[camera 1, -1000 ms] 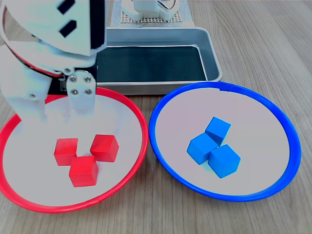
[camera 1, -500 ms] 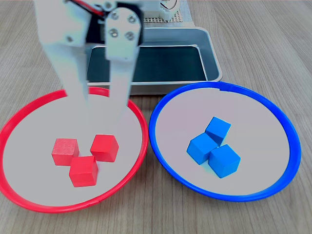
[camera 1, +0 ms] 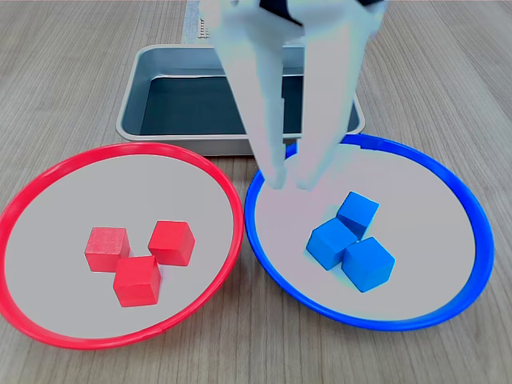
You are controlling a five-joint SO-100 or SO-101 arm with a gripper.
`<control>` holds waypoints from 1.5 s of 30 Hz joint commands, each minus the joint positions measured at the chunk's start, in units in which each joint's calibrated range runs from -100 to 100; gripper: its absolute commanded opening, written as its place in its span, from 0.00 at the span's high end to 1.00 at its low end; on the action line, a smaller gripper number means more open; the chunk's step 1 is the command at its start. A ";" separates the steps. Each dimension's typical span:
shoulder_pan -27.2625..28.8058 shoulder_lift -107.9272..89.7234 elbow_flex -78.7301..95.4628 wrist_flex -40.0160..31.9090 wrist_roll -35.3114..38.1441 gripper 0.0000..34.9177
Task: Relocate any misplaced blocks to their matching dishes.
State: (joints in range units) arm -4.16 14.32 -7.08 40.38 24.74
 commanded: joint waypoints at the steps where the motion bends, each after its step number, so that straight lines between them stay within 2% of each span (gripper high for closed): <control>1: 1.38 -6.52 1.66 -1.95 -5.76 0.99; 9: 2.79 -22.81 17.87 -1.62 -13.92 0.99; 18: 3.08 -52.91 51.82 -10.04 -18.66 0.94; 23: 2.61 -68.52 66.02 -9.79 -19.58 0.99; 34: 1.19 -98.12 87.78 -0.80 -22.71 0.99; 45: 3.45 -110.65 97.34 8.12 -25.25 0.99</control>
State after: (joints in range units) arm -1.33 -94.20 89.66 46.90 0.02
